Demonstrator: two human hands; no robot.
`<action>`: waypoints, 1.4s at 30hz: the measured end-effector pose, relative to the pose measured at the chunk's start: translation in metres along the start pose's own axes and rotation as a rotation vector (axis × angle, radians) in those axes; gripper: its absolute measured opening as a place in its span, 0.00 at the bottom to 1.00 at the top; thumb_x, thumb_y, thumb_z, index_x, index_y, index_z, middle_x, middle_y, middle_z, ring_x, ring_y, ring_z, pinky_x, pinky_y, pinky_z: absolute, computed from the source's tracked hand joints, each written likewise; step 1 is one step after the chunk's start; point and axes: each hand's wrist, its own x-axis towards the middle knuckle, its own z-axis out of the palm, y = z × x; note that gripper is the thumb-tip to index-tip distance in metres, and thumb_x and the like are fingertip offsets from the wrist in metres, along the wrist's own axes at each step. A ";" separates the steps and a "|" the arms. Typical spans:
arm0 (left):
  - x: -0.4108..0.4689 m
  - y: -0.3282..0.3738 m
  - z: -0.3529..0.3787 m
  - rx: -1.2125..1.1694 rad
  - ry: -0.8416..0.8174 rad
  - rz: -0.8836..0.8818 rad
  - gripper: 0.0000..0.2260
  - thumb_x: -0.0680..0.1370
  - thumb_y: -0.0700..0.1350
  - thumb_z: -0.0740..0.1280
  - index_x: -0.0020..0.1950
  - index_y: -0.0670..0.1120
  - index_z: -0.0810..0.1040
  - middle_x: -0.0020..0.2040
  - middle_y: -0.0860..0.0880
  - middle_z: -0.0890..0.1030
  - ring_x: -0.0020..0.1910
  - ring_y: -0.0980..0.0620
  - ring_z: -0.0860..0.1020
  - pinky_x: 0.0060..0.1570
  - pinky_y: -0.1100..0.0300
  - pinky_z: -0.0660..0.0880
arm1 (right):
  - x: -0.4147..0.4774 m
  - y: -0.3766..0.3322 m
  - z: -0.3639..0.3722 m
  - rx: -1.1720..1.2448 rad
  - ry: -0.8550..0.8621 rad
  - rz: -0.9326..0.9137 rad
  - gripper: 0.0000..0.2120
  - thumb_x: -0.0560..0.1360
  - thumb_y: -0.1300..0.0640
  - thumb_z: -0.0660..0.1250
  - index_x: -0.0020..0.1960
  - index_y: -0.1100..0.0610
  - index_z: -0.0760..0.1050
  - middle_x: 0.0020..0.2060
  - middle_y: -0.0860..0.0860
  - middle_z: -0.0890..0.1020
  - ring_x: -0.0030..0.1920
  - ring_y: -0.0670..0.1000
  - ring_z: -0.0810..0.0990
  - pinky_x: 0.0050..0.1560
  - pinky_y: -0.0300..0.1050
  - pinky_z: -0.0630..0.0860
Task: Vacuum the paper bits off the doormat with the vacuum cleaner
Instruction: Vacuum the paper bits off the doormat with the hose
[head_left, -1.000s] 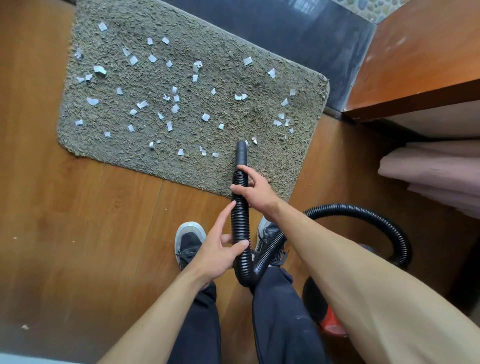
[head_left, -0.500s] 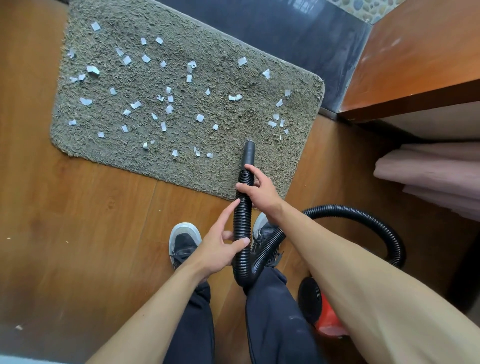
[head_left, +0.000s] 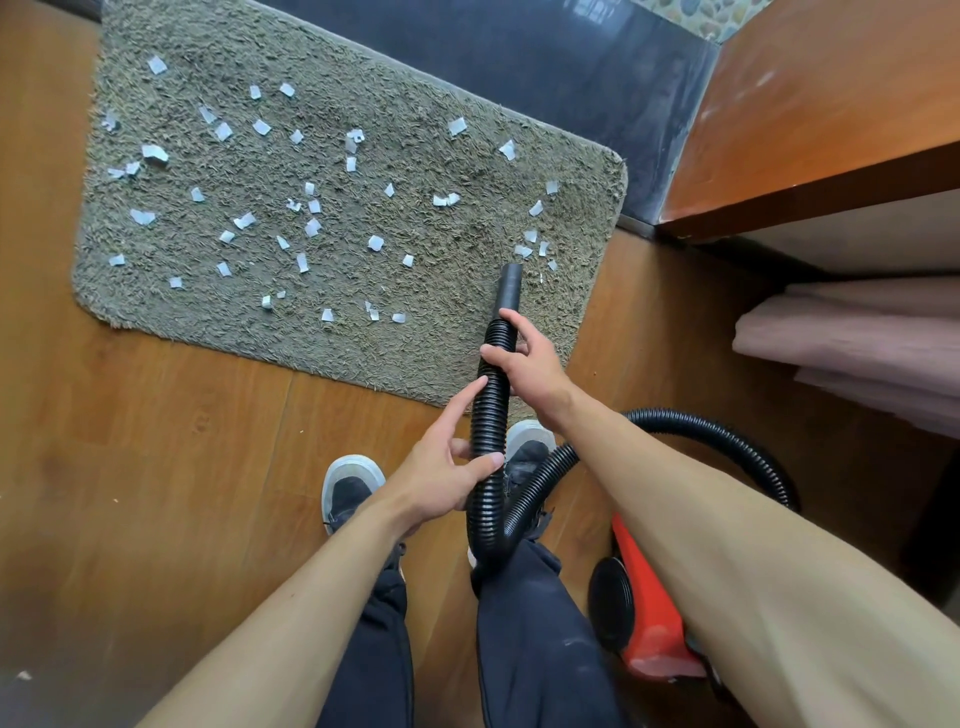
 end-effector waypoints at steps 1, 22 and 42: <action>0.003 0.002 0.002 0.013 -0.002 -0.003 0.35 0.80 0.37 0.67 0.74 0.70 0.58 0.48 0.43 0.83 0.43 0.49 0.85 0.39 0.53 0.82 | 0.000 -0.001 -0.004 0.004 0.009 -0.002 0.29 0.76 0.63 0.67 0.74 0.49 0.64 0.54 0.57 0.78 0.51 0.54 0.79 0.41 0.42 0.77; 0.028 0.021 0.027 0.140 -0.005 0.001 0.34 0.80 0.38 0.67 0.71 0.73 0.60 0.52 0.40 0.83 0.48 0.41 0.84 0.45 0.41 0.82 | 0.006 -0.004 -0.040 0.121 0.110 -0.018 0.28 0.76 0.64 0.67 0.73 0.50 0.66 0.51 0.55 0.78 0.48 0.52 0.78 0.46 0.44 0.78; 0.017 0.019 0.008 0.042 0.064 -0.004 0.34 0.80 0.38 0.66 0.74 0.70 0.59 0.54 0.40 0.83 0.42 0.52 0.83 0.40 0.53 0.83 | 0.015 -0.019 -0.011 0.021 -0.006 -0.041 0.30 0.76 0.65 0.67 0.75 0.50 0.63 0.53 0.56 0.77 0.48 0.51 0.78 0.48 0.45 0.79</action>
